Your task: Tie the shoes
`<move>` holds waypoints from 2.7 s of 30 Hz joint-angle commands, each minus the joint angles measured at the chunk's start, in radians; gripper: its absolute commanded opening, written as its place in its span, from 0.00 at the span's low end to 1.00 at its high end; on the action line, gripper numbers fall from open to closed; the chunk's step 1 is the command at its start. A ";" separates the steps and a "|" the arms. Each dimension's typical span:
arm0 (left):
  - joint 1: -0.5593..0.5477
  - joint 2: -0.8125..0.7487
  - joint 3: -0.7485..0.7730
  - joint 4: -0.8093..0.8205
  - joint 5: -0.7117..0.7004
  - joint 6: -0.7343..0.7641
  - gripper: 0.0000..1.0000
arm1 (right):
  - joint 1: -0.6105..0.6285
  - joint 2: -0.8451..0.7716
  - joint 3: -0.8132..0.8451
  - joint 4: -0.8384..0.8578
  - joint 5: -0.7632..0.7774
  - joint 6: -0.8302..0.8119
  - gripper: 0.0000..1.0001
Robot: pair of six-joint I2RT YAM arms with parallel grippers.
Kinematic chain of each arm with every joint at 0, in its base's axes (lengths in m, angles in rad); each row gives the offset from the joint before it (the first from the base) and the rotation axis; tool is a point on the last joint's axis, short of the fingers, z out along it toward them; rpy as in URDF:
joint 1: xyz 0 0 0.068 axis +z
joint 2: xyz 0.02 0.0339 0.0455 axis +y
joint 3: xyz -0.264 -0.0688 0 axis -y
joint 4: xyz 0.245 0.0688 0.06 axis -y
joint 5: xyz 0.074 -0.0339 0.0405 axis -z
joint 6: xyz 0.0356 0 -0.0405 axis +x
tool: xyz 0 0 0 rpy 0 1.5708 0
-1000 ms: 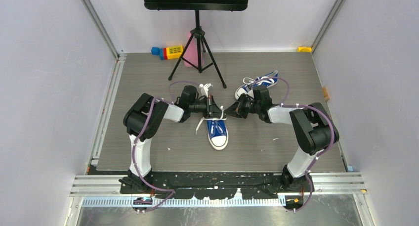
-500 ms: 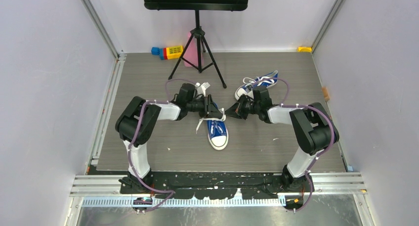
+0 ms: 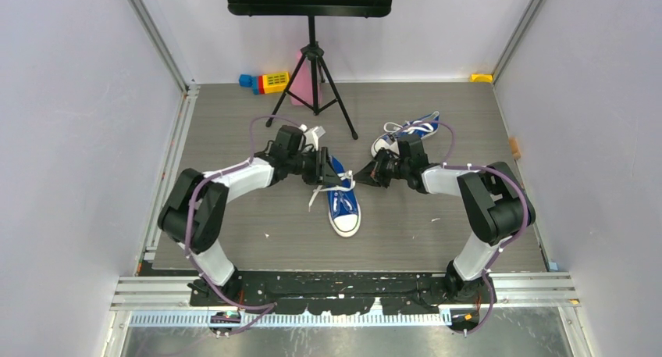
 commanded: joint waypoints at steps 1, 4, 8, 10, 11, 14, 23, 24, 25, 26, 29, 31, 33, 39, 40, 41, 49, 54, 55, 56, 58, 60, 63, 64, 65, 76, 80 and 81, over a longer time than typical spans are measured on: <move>-0.014 -0.110 0.072 -0.162 -0.095 0.089 0.40 | 0.006 -0.036 0.033 0.002 -0.007 -0.022 0.00; -0.059 -0.133 0.130 -0.255 -0.217 0.152 0.45 | 0.009 -0.040 0.036 -0.004 -0.007 -0.026 0.00; -0.142 -0.107 0.237 -0.350 -0.368 0.216 0.50 | 0.013 -0.040 0.044 -0.008 -0.007 -0.026 0.00; -0.182 -0.080 0.287 -0.392 -0.441 0.244 0.52 | 0.015 -0.039 0.045 -0.008 -0.006 -0.028 0.00; -0.200 -0.060 0.307 -0.409 -0.474 0.257 0.52 | 0.015 -0.039 0.045 -0.008 -0.005 -0.028 0.00; -0.237 -0.016 0.360 -0.439 -0.525 0.272 0.53 | 0.017 -0.039 0.044 -0.009 -0.006 -0.029 0.00; -0.262 0.060 0.440 -0.483 -0.591 0.275 0.53 | 0.017 -0.040 0.048 -0.009 -0.008 -0.029 0.00; -0.264 0.064 0.443 -0.484 -0.594 0.276 0.53 | 0.017 -0.040 0.048 -0.009 -0.008 -0.030 0.00; -0.265 0.068 0.445 -0.483 -0.595 0.277 0.53 | 0.016 -0.040 0.048 -0.009 -0.008 -0.029 0.00; -0.265 0.071 0.447 -0.482 -0.596 0.278 0.53 | 0.017 -0.039 0.048 -0.009 -0.010 -0.030 0.00; -0.266 0.084 0.454 -0.480 -0.595 0.276 0.48 | 0.017 -0.037 0.049 -0.008 -0.010 -0.029 0.00; -0.266 0.094 0.463 -0.480 -0.585 0.276 0.46 | 0.017 -0.037 0.048 -0.008 -0.010 -0.029 0.00; -0.266 0.101 0.470 -0.478 -0.571 0.275 0.42 | 0.017 -0.037 0.048 -0.006 -0.010 -0.028 0.00; -0.266 0.115 0.483 -0.497 -0.567 0.275 0.34 | 0.021 -0.040 0.051 0.008 -0.010 -0.014 0.00; -0.266 0.116 0.483 -0.500 -0.571 0.275 0.34 | 0.022 -0.041 0.053 0.008 -0.010 -0.014 0.00; -0.266 0.117 0.484 -0.502 -0.572 0.275 0.33 | 0.023 -0.042 0.055 0.008 -0.009 -0.013 0.00; -0.263 0.090 0.477 -0.529 -0.577 0.278 0.00 | 0.037 -0.043 0.049 0.043 0.000 0.010 0.00; -0.231 0.032 0.434 -0.523 -0.512 0.275 0.00 | 0.063 -0.033 0.059 0.133 0.002 0.085 0.00; -0.222 0.019 0.422 -0.517 -0.493 0.272 0.00 | 0.071 -0.032 0.065 0.148 0.003 0.097 0.00; -0.211 0.007 0.409 -0.511 -0.480 0.268 0.00 | 0.080 -0.030 0.073 0.156 0.007 0.106 0.00; -0.188 -0.019 0.384 -0.500 -0.459 0.259 0.00 | 0.098 -0.028 0.094 0.157 0.017 0.117 0.00; -0.160 -0.052 0.345 -0.481 -0.432 0.246 0.00 | 0.113 -0.031 0.102 0.164 0.032 0.131 0.00; -0.123 -0.096 0.287 -0.437 -0.381 0.225 0.00 | 0.125 -0.036 0.090 0.195 0.052 0.163 0.00; -0.114 -0.107 0.269 -0.422 -0.365 0.218 0.00 | 0.126 -0.036 0.083 0.207 0.058 0.173 0.00; -0.105 -0.113 0.255 -0.412 -0.349 0.214 0.00 | 0.126 -0.036 0.075 0.211 0.066 0.177 0.00; -0.100 -0.109 0.121 -0.271 -0.226 0.181 0.00 | 0.125 -0.064 -0.033 0.177 0.164 0.129 0.00; -0.099 -0.116 0.087 -0.254 -0.219 0.181 0.00 | 0.126 -0.101 -0.054 0.124 0.202 0.081 0.00; -0.100 -0.119 0.080 -0.251 -0.218 0.183 0.00 | 0.126 -0.111 -0.060 0.100 0.213 0.069 0.00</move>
